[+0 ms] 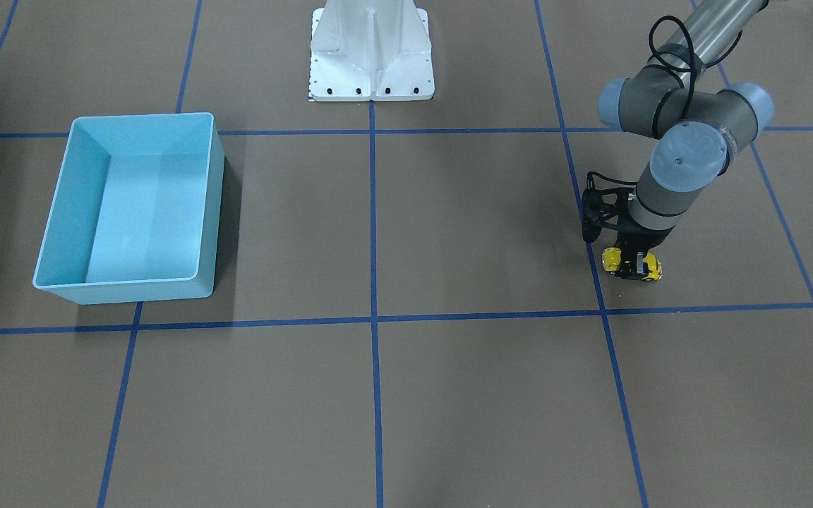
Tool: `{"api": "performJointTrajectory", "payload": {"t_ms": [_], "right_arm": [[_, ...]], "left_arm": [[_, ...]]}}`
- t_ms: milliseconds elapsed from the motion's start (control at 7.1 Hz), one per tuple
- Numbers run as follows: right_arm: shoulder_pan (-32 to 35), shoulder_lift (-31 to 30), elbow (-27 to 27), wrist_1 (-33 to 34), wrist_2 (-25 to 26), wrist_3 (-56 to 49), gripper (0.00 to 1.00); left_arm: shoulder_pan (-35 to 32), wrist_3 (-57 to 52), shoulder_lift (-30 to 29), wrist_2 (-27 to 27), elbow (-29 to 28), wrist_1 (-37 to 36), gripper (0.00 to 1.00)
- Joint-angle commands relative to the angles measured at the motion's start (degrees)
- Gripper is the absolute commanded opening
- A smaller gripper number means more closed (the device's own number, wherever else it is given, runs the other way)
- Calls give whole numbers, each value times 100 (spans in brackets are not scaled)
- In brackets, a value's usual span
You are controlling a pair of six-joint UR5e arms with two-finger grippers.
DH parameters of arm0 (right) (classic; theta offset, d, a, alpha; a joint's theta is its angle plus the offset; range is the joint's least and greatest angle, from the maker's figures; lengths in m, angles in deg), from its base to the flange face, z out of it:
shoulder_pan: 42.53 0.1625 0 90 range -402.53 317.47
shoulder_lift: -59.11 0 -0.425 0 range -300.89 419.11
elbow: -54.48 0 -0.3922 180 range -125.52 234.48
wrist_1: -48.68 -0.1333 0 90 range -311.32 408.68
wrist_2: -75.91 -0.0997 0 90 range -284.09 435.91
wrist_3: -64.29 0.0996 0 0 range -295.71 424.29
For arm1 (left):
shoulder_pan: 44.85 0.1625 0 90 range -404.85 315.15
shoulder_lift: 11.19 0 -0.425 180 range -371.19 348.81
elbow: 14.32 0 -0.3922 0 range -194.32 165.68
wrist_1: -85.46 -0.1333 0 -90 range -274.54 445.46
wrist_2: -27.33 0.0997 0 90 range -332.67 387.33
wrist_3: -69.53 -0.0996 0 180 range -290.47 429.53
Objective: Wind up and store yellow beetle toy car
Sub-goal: 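Keep dragging the car backward toward the left arm's base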
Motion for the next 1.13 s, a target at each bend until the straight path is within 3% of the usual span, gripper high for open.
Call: {"api": "performJointTrajectory", "payload": {"t_ms": [0, 986], "right_arm": [[-4, -3, -1, -12, 8, 0, 100], [-4, -47, -27, -21, 96, 9, 100]], "left_arm": [[-108, -167, 156, -73, 0, 122, 0], [-249, -387, 464, -162, 0, 430, 0]]}}
